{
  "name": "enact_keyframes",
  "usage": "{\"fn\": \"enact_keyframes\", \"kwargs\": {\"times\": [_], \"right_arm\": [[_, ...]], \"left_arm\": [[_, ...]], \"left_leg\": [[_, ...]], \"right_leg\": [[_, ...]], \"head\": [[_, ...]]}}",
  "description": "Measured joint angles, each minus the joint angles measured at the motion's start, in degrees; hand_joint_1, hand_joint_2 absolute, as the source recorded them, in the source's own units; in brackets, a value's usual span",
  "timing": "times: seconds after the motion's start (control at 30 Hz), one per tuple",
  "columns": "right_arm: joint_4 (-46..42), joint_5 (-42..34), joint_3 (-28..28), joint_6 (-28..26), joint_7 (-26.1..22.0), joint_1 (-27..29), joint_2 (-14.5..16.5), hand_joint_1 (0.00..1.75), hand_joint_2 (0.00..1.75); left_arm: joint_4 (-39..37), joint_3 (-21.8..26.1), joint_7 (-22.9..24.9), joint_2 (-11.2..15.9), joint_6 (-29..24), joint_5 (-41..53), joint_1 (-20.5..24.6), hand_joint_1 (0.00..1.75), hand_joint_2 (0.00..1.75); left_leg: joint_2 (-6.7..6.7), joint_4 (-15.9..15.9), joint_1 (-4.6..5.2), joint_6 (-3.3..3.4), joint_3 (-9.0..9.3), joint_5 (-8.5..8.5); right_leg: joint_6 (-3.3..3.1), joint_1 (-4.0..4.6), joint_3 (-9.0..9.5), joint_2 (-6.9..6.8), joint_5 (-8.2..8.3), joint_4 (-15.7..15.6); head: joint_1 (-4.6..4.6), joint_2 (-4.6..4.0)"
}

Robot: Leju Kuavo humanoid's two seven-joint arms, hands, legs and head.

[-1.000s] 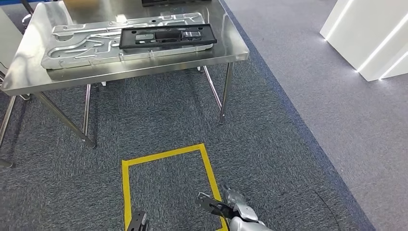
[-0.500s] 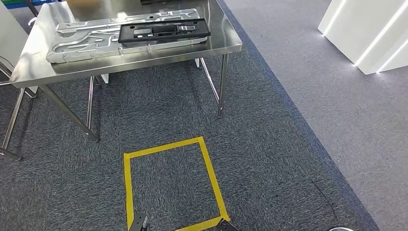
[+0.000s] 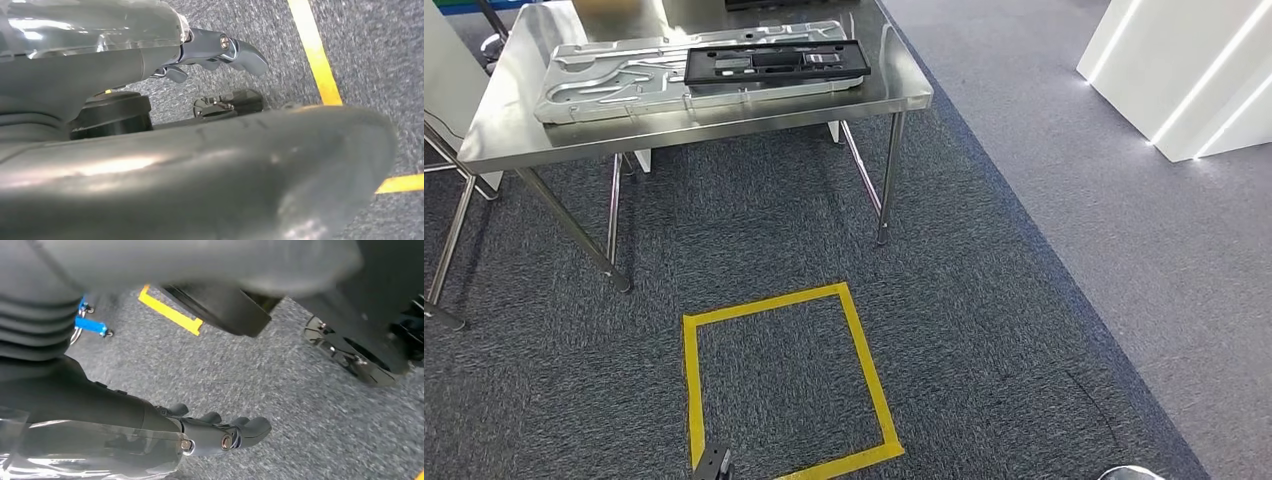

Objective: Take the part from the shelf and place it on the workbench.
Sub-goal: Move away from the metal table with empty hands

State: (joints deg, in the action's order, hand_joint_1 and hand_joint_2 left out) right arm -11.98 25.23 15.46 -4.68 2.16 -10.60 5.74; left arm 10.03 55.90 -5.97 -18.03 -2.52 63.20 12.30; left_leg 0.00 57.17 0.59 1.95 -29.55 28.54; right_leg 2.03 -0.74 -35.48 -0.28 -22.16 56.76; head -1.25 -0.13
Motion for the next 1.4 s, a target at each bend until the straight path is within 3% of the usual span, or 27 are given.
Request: {"fn": "enact_keyframes", "kwargs": {"times": [0.13, 0.2, 0.27, 0.3, 0.33, 0.37, 0.4, 0.5, 0.57, 0.63, 0.67, 0.73, 0.8, 0.83, 0.87, 0.93, 1.0, 1.07, 1.1, 1.13, 1.2, 1.27, 1.33, 1.37, 1.4], "right_arm": [[0.02, 1.16, -0.01, 0.23, 0.77, 0.01, -0.05, 0.0, 1.75], [0.02, 1.57, -0.01, 0.22, 0.92, 0.04, -0.15, 0.0, 1.75], [0.02, 1.86, -0.01, 0.19, 0.98, 0.1, -0.26, 0.0, 1.75], [0.02, 1.94, -0.01, 0.17, 0.99, 0.1, -0.28, 0.0, 1.75], [0.02, 2.03, -0.01, 0.16, 1.01, 0.09, -0.31, 0.0, 1.75], [0.02, 2.16, -0.01, 0.16, 1.03, 0.08, -0.31, 0.0, 1.75], [0.02, 2.37, -0.01, 0.18, 1.12, 0.03, -0.32, 0.0, 1.75], [0.05, 3.12, -0.01, 0.39, 1.48, 0.1, -0.48, 0.0, 1.75], [0.08, 3.46, -0.01, 0.56, 1.56, 0.04, -0.57, 0.0, 1.75], [0.09, 3.76, -0.01, 0.65, 1.57, -0.28, -0.52, 0.0, 1.75], [0.09, 3.9, -0.01, 0.67, 1.59, -0.44, -0.49, 0.0, 1.75], [0.09, 4.03, -0.01, 0.7, 1.63, -0.51, -0.43, 0.0, 1.75], [0.09, 4.08, -0.01, 0.76, 1.65, -0.48, -0.44, 0.0, 1.75], [0.09, 4.12, -0.01, 0.8, 1.67, -0.48, -0.45, 0.0, 1.75], [0.09, 4.15, -0.01, 0.83, 1.69, -0.5, -0.46, 0.0, 1.75], [0.09, 4.2, -0.01, 0.86, 1.76, -0.56, -0.48, 0.0, 1.75], [0.09, 4.22, -0.01, 0.87, 1.79, -0.59, -0.48, 0.0, 1.75], [0.09, 4.23, -0.01, 0.86, 1.8, -0.57, -0.49, 0.0, 1.75], [0.09, 4.23, -0.01, 0.86, 1.79, -0.64, -0.48, 0.0, 1.75], [0.09, 4.24, -0.01, 0.86, 1.79, -0.71, -0.48, 0.0, 1.75], [0.09, 4.3, -0.02, 0.9, 1.74, -0.75, -0.48, 0.0, 1.75], [0.08, 4.37, -0.05, 0.97, 1.66, -0.73, -0.54, 0.0, 1.75], [0.07, 4.54, -0.1, 1.06, 1.61, -0.93, -0.6, 0.0, 1.75], [0.07, 4.66, -0.13, 1.1, 1.61, -1.01, -0.62, 0.0, 1.75], [0.07, 4.81, -0.14, 1.16, 1.63, -1.01, -0.62, 0.0, 1.75]], "left_arm": [[0.0, -0.19, 0.18, -0.02, 0.15, 0.36, 0.06, 0.0, 0.0], [0.0, -0.21, 0.27, -0.05, 0.27, 0.54, 0.15, 0.0, 0.0], [0.0, -0.23, 0.27, -0.02, 0.48, 0.57, 0.12, 0.0, 0.0], [0.0, -0.23, 0.24, 0.05, 0.6, 0.56, 0.05, 0.0, 0.0], [0.0, -0.23, 0.2, 0.15, 0.69, 0.52, 0.0, 0.0, 0.0], [0.0, -0.23, 0.17, 0.23, 0.71, 0.43, -0.03, 0.0, 0.0], [0.0, -0.23, 0.16, 0.27, 0.67, 0.3, -0.02, 0.0, 0.0], [0.0, -0.23, 0.14, 0.11, 0.35, -0.07, 0.12, 0.0, 0.0], [0.0, -0.23, 0.13, 0.01, 0.23, -0.19, 0.21, 0.0, 0.0], [0.0, -0.22, 0.11, 0.01, 0.14, -0.3, 0.12, 0.0, 0.0], [0.0, -0.22, 0.11, 0.01, 0.09, -0.34, 0.08, 0.0, 0.0], [0.0, -0.21, 0.07, 0.02, 0.04, -0.37, 0.1, 0.0, 0.0], [0.0, -0.22, -0.02, 0.02, -0.01, -0.38, 0.14, 0.0, 0.0], [0.0, -0.22, -0.05, 0.04, -0.02, -0.38, 0.09, 0.0, 0.0], [0.0, -0.21, -0.09, 0.07, -0.03, -0.38, 0.02, 0.0, 0.0], [0.0, -0.21, -0.17, 0.11, -0.03, -0.33, -0.04, 0.0, 0.0], [0.0, -0.22, -0.25, 0.13, -0.01, -0.27, 0.14, 0.0, 0.0], [0.0, -0.23, -0.31, 0.12, 0.05, -0.28, 0.3, 0.0, 0.0], [0.0, -0.23, -0.33, 0.12, 0.08, -0.31, 0.3, 0.0, 0.0], [0.0, -0.23, -0.33, 0.12, 0.09, -0.35, 0.24, 0.0, 0.0], [0.0, -0.22, -0.37, 0.06, 0.1, -0.44, 0.21, 0.0, 0.0], [0.0, -0.21, -0.45, -0.02, 0.1, -0.53, 0.34, 0.0, 0.0], [0.0, -0.21, -0.58, -0.04, 0.07, -0.66, 0.34, 0.0, 0.0], [0.0, -0.21, -0.65, -0.03, 0.05, -0.76, 0.26, 0.0, 0.0], [0.0, -0.21, -0.71, -0.03, 0.03, -0.87, 0.2, 0.0, 0.0]], "left_leg": [[-0.14, -0.29, -0.07, 0.77, -0.15, -0.67], [-0.32, -0.69, -0.4, 1.3, -0.29, -1.36], [-0.64, -0.66, -0.43, 1.44, -0.82, -1.76], [-0.89, -0.58, -0.4, 1.37, -1.11, -1.88], [-1.2, -0.49, -0.38, 1.28, -1.35, -1.98], [-1.61, -0.37, -0.38, 1.17, -1.52, -2.05], [-2.13, -0.25, -0.39, 1.03, -1.62, -2.11], [-3.89, 0.09, -0.43, 0.25, -2.01, -2.26], [-4.83, 0.12, -0.61, -0.58, -2.42, -2.5], [-5.22, 0.22, -0.81, -1.35, -2.75, -2.53], [-4.49, 0.97, -0.83, -1.71, -3.16, -1.91], [-2.12, 5.87, -0.96, -2.26, -5.38, 1.29], [-0.83, 13.41, -1.18, -2.78, -8.7, 5.04], [-0.65, 15.82, -1.26, -2.99, -9.63, 5.76], [-0.47, 16.2, -1.31, -3.14, -9.55, 5.41], [0.72, 10.56, -1.33, -3.17, -6.16, 2.19], [3.43, 3.12, -1.0, -2.61, -2.23, -0.23], [4.49, 0.52, -0.63, -1.81, -1.25, -0.57], [3.72, 0.46, -0.57, -1.39, -1.46, -0.78], [3.13, 0.28, -0.67, -1.06, -1.5, -1.03], [1.91, -0.16, -0.9, -0.35, -1.5, -1.64], [0.74, -0.28, -1.04, 0.09, -1.78, -2.11], [-0.71, -0.17, -1.02, 0.2, -2.13, -2.34], [-1.54, -0.09, -1.03, 0.16, -2.21, -2.4], [-2.47, 0.03, -1.07, 0.07, -2.23, -2.43]], "right_leg": [[0.57, -0.2, -0.1, -0.2, -0.07, 0.13], [0.8, -0.25, -1.45, -0.15, -2.88, 3.44], [1.01, -0.33, -4.45, -0.03, -7.53, 11.06], [1.09, -0.37, -5.71, 0.0, -9.14, 14.58], [1.11, -0.4, -6.09, 0.01, -9.71, 16.4], [1.05, -0.43, -5.33, 0.05, -9.21, 15.99], [0.9, -0.49, -3.42, 0.31, -7.84, 13.3], [0.11, -0.59, 3.12, 3.32, -4.73, 2.28], [-0.38, -0.37, 3.99, 3.99, -4.81, 0.5], [-1.12, -0.31, 4.01, 2.78, -4.5, 0.17], [-1.58, -0.36, 4.1, 2.14, -4.34, -0.09], [-2.37, -0.35, 4.18, 0.52, -4.15, -0.49], [-2.74, -0.13, 4.05, -1.06, -4.2, -0.44], [-2.77, -0.06, 3.98, -1.85, -4.23, -0.36], [-2.77, -0.01, 3.91, -2.64, -4.28, -0.23], [-2.61, 0.04, 3.82, -4.11, -4.46, 0.17], [-2.19, 0.31, 3.79, -5.36, -4.76, 0.64], [-1.68, 0.59, 3.79, -6.49, -4.87, 0.87], [-1.42, 0.62, 3.87, -7.08, -4.84, 0.88], [-1.08, 0.49, 3.94, -7.07, -4.96, 0.94], [-0.38, 0.19, 3.41, -4.63, -6.58, 2.66], [0.07, -0.02, 0.86, -1.26, -10.39, 8.83], [0.28, -0.04, -1.81, -0.29, -13.12, 15.65], [0.32, -0.08, -2.04, -0.2, -12.95, 16.73], [0.31, -0.16, -1.15, -0.03, -11.57, 15.38]], "head": [[-0.01, 0.0], [0.0, 0.0], [0.0, 0.0], [0.0, 0.0], [0.0, 0.0], [0.0, 0.0], [0.0, 0.0], [0.0, 0.0], [-0.01, 0.0], [-0.01, 0.0], [-0.02, 0.0], [-0.03, 0.0], [-0.04, 0.0], [-0.04, 0.0], [-0.04, 0.0], [-0.04, 0.0], [-0.04, 0.0], [-0.03, 0.0], [-0.03, 0.0], [-0.03, 0.0], [-0.03, 0.0], [-0.03, 0.0], [-0.02, 0.0], [-0.02, 0.0], [-0.02, 0.0]]}}
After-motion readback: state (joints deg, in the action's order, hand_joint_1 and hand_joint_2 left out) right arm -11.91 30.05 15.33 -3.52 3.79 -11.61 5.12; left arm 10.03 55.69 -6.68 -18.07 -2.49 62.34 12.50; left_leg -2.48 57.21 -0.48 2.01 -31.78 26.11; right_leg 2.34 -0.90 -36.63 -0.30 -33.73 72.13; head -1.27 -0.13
